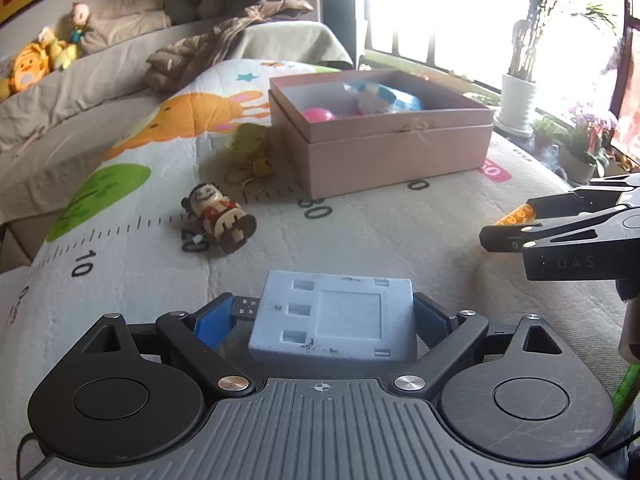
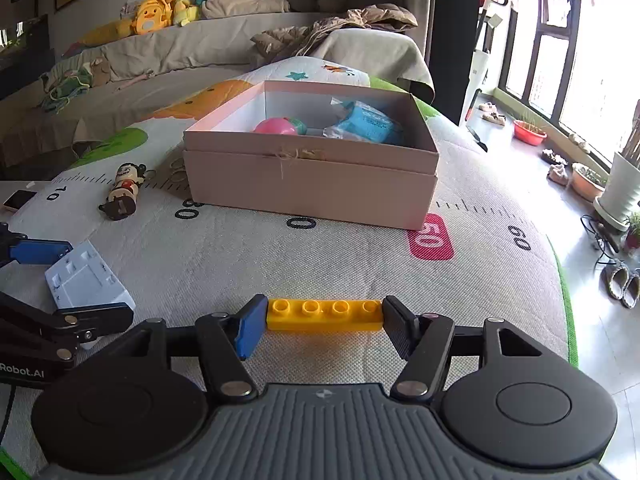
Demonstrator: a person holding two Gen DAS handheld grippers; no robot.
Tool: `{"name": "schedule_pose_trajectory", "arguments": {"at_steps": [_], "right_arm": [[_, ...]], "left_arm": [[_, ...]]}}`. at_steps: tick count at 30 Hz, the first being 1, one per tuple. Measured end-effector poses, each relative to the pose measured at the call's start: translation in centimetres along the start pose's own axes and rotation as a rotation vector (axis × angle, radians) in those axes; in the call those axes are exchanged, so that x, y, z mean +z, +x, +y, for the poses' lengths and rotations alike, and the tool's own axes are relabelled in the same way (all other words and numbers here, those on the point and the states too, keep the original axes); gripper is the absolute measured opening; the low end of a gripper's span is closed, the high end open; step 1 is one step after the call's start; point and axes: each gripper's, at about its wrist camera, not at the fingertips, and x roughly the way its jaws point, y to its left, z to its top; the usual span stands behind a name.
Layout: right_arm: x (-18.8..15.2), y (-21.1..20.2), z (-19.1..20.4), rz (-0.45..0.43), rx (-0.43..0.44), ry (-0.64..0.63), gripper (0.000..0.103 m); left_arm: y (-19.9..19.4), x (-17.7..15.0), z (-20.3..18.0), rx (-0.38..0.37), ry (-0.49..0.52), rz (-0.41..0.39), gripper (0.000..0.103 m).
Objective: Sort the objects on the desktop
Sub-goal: 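Drop the white case and yellow brick into the pink box with both tools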
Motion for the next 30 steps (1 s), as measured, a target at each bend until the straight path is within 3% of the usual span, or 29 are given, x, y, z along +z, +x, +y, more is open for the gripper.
{"name": "schedule_pose_trajectory", "arguments": {"at_steps": [3,6,10,11,13,17,22,24,30], "right_arm": [[1.3,-2.4,-1.3,-0.051,0.033,-0.006,0.063],[4.4,-6.1,-3.2,-0.172,0.030,-0.011,0.063],[9.2,-9.5,-5.2,-0.308,0.006,-0.007,0.063],[10.2,-9.7,-5.4,-0.325,0.000,-0.010,0.063],[11.9,-9.6,-5.4,-0.347,-0.025,-0.021,0.063],[13.9,-8.5,-5.1,-0.350,-0.035,-0.044,0.063],[16.2,-4.1,-4.4,-0.249,0.040,-0.027,0.063],[17.1,-1.7,-3.8,-0.195,0.064,-0.008,0.063],[18.3,4.2,-2.1,-0.088,0.073,0.019,0.063]], "left_arm": [[-2.2,2.5,0.0,-0.046,0.071,-0.102,0.096],[-3.9,6.5,-0.4,-0.051,0.201,-0.273,0.096],[-2.0,11.6,-1.2,-0.088,0.301,-0.434,0.098],[-0.4,12.6,-1.4,-0.116,0.323,-0.425,0.100],[2.1,13.5,-1.6,-0.094,0.302,-0.373,0.101],[3.0,10.8,-0.2,-0.105,0.180,-0.268,0.102],[3.5,6.2,1.1,0.007,0.144,-0.133,0.102],[3.5,5.1,2.1,0.013,0.094,-0.099,0.102],[2.4,3.4,4.8,0.036,0.007,-0.085,0.102]]}}
